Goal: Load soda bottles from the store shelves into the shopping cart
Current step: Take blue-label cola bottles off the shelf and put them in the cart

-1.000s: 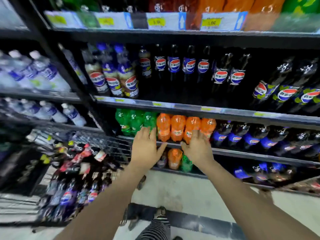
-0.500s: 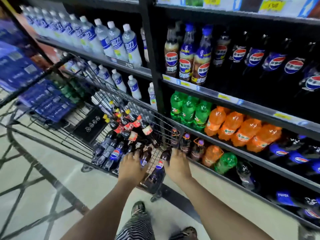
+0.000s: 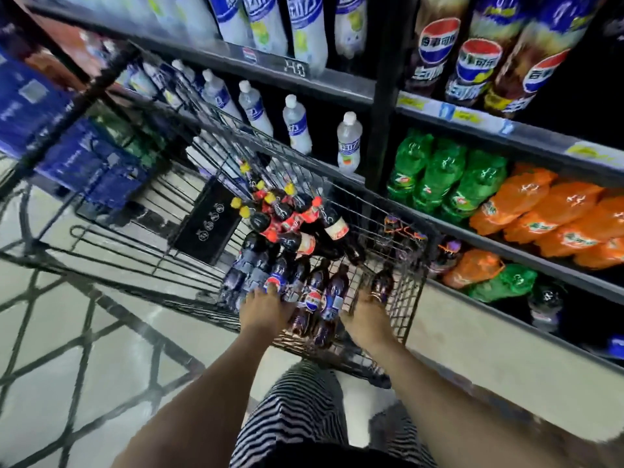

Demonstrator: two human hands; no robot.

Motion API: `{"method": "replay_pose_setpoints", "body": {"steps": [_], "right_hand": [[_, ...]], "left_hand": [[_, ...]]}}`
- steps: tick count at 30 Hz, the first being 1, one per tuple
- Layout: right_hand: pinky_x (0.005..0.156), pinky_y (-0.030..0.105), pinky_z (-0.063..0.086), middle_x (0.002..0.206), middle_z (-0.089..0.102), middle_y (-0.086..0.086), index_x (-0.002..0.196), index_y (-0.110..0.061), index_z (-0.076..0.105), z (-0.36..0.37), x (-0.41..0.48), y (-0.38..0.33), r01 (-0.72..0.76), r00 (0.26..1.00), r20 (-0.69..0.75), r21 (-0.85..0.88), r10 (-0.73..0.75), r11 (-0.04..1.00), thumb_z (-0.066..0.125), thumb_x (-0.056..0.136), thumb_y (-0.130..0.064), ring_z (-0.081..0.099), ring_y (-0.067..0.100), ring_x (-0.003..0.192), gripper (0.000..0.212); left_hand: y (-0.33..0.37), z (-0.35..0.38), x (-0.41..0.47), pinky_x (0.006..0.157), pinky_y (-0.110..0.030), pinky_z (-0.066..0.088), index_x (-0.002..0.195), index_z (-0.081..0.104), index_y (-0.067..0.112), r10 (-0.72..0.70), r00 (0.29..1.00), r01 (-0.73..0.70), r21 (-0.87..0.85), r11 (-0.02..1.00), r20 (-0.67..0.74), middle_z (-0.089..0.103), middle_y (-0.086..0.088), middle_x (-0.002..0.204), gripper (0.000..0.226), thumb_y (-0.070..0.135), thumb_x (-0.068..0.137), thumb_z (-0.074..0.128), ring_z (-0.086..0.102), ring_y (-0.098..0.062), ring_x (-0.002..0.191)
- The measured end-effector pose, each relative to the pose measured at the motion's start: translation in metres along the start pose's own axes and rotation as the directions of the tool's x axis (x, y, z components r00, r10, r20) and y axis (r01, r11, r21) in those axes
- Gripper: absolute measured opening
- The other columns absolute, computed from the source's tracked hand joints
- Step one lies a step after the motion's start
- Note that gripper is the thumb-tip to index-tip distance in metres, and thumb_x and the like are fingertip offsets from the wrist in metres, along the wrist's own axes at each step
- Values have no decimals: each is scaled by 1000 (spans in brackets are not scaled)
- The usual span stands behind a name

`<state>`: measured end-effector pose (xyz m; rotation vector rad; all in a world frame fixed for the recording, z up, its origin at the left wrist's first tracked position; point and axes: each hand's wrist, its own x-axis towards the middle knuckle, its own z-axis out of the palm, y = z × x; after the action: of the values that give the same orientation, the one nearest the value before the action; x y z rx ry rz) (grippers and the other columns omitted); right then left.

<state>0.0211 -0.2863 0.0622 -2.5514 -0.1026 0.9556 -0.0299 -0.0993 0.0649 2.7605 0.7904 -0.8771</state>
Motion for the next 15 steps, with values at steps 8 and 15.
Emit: {"method": "replay_pose_setpoints", "body": {"steps": [8,15], "right_hand": [[71,41,58,93,67,18,93,-4,55,47,49,-31,-305,948,161,225,273,925,54,95,-33,63,24,68,29],[93,33,46,98,58,22,120,7,52,80,86,-31,-473,866,265,153,425,868,48,93,-47,59,34,110,61]], "left_hand": [[-40,25,107,100,-49,45,147,24,8,27,986,-14,-78,997,167,40,-19,144,89,68,85,47,43,-36,130],[-50,76,151,97,-48,46,142,32,4,-13,972,43,-123,991,235,48,-19,140,83,65,88,49,51,-42,121]]}}
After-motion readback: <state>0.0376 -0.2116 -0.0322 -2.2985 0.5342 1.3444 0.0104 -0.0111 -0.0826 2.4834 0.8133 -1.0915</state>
